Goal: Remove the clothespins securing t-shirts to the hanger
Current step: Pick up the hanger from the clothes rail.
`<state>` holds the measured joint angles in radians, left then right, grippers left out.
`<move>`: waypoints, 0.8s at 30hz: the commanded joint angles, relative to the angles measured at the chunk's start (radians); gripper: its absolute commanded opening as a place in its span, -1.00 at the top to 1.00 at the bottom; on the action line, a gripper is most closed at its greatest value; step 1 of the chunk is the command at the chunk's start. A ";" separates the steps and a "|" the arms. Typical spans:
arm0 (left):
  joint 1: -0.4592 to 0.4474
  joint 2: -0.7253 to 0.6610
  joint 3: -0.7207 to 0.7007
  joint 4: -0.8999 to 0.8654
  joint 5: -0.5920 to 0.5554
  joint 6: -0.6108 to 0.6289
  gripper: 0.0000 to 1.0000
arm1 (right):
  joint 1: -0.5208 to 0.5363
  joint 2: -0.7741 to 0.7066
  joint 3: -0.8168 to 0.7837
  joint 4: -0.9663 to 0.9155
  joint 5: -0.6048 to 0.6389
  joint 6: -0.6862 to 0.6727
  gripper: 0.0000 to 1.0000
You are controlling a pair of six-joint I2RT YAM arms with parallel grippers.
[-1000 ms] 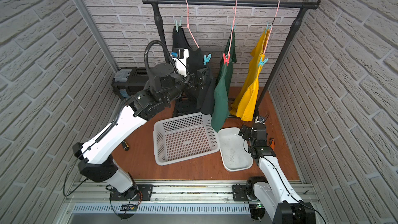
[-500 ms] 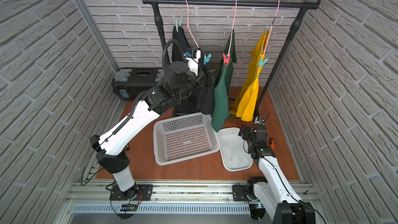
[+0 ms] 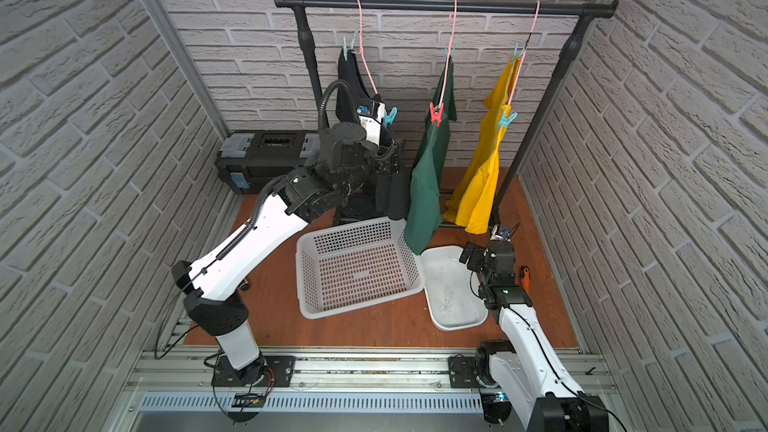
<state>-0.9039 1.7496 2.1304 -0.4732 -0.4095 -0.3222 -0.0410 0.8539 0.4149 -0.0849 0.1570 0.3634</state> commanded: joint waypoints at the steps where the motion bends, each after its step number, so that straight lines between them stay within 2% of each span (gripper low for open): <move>1: 0.006 -0.087 -0.051 0.033 -0.065 0.030 -0.36 | 0.005 -0.024 -0.017 0.042 -0.005 0.008 -1.00; 10: 0.075 -0.215 -0.206 0.031 -0.041 0.023 -0.04 | 0.004 -0.040 -0.026 0.052 -0.014 0.011 -0.99; 19: 0.170 -0.304 -0.343 0.107 0.116 0.001 0.37 | 0.005 -0.055 -0.031 0.070 -0.037 0.008 -0.99; 24: 0.206 -0.330 -0.383 0.144 0.173 0.014 0.47 | 0.006 -0.078 -0.050 0.107 -0.067 0.006 -1.00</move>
<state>-0.7143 1.4563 1.7657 -0.4137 -0.2916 -0.3126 -0.0410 0.7979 0.3908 -0.0448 0.1162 0.3634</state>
